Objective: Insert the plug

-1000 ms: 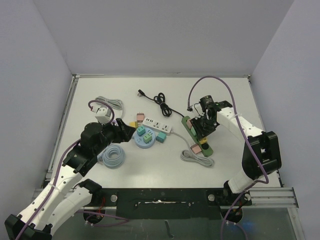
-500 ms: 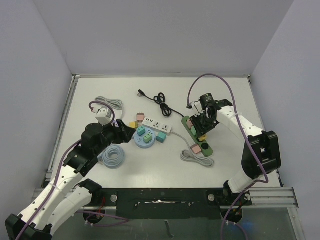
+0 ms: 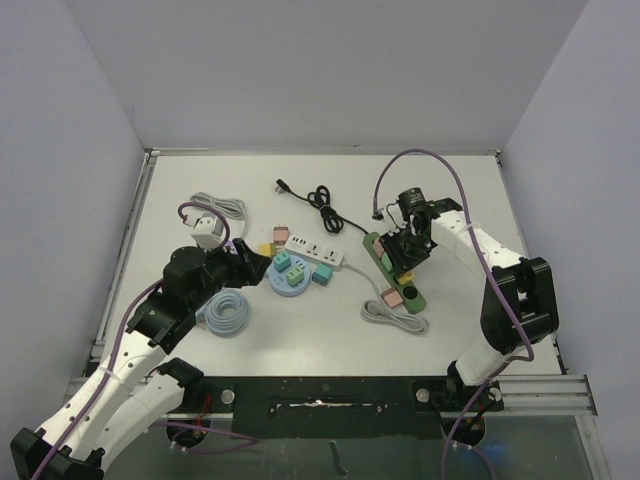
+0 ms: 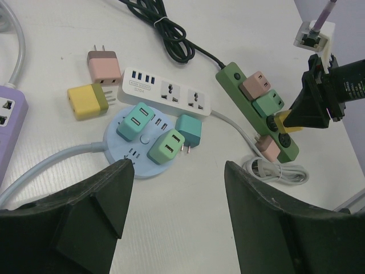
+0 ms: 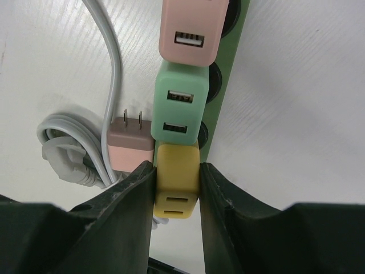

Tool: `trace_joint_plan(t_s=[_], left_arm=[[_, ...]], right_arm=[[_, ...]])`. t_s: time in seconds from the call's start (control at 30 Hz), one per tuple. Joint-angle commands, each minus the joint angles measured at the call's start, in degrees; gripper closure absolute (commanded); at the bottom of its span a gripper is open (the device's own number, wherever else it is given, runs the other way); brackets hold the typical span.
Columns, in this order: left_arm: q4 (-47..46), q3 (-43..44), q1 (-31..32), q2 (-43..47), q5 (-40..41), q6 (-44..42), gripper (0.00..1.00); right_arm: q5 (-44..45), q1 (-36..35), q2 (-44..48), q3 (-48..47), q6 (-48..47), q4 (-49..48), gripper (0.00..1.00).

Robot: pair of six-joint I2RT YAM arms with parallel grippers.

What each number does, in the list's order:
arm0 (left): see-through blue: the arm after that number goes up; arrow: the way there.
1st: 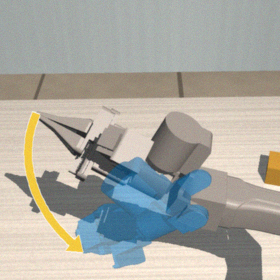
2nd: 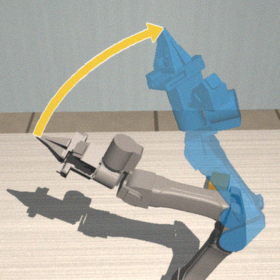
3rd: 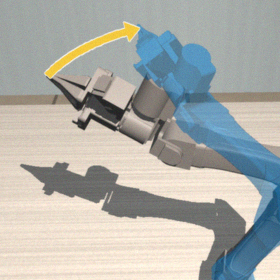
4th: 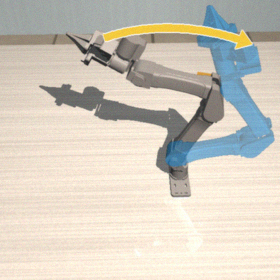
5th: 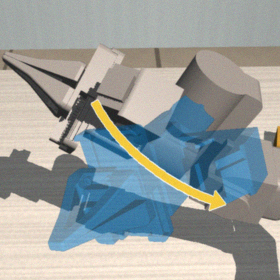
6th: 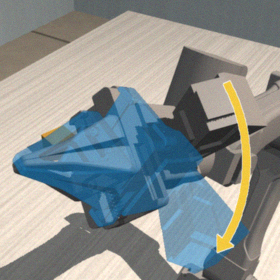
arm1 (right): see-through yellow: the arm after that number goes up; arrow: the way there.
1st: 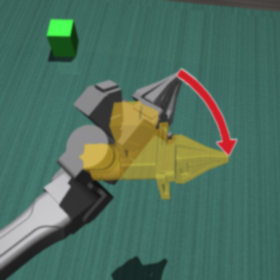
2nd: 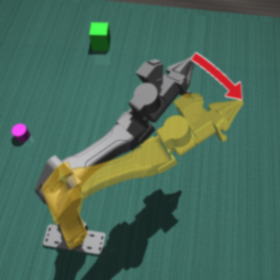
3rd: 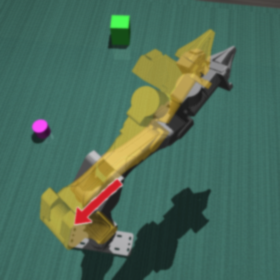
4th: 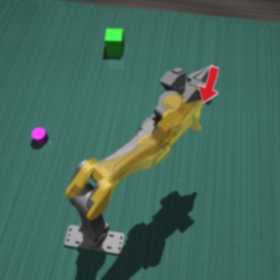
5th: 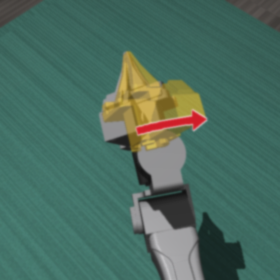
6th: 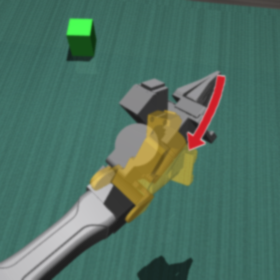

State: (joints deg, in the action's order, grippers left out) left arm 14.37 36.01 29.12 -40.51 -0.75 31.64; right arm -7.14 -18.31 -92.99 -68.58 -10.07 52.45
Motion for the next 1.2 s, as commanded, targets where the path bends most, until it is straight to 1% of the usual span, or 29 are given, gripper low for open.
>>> trace_joint_plan(t_s=[0.0, 0.3, 0.43, 0.6, 0.73, 0.93, 1.07, 1.17], left_arm=[[-3.1, 0.3, -0.3, 0.6, -0.6, -0.7, 0.37], [-3.1, 0.3, -0.3, 0.8, -0.4, -0.8, 0.37], [-3.0, 0.4, -0.3, 0.8, -0.4, -0.9, 0.37], [-3.1, 0.5, -0.3, 0.6, -0.4, -0.9, 0.37], [-3.1, 0.6, -0.3, 0.6, -0.3, -0.9, 0.37], [-3.0, 0.6, -0.3, 0.5, -0.3, -0.9, 0.37], [-3.1, 0.6, -0.4, 0.4, -0.4, -0.8, 0.37], [-3.3, 0.5, -0.4, 0.2, -0.5, -0.8, 0.37]], right_arm=[[0.9, 0.4, -1.1, -2.1, -0.3, 0.0, 1.0], [2.8, 0.4, -3.7, -2.1, 0.2, -2.3, 1.0], [5.5, 0.5, -3.4, -1.2, 2.9, -5.0, 1.0], [6.6, 0.6, -3.3, -0.3, 5.7, -8.5, 1.0], [6.3, 0.3, -2.5, 1.9, 5.1, -10.3, 1.0], [7.5, -1.2, 2.9, 6.6, 0.1, -12.6, 1.0], [9.0, -1.2, 7.9, 9.0, -0.5, -15.2, 1.0], [8.2, -1.0, 10.8, 11.1, -0.4, -17.9, 1.0]])
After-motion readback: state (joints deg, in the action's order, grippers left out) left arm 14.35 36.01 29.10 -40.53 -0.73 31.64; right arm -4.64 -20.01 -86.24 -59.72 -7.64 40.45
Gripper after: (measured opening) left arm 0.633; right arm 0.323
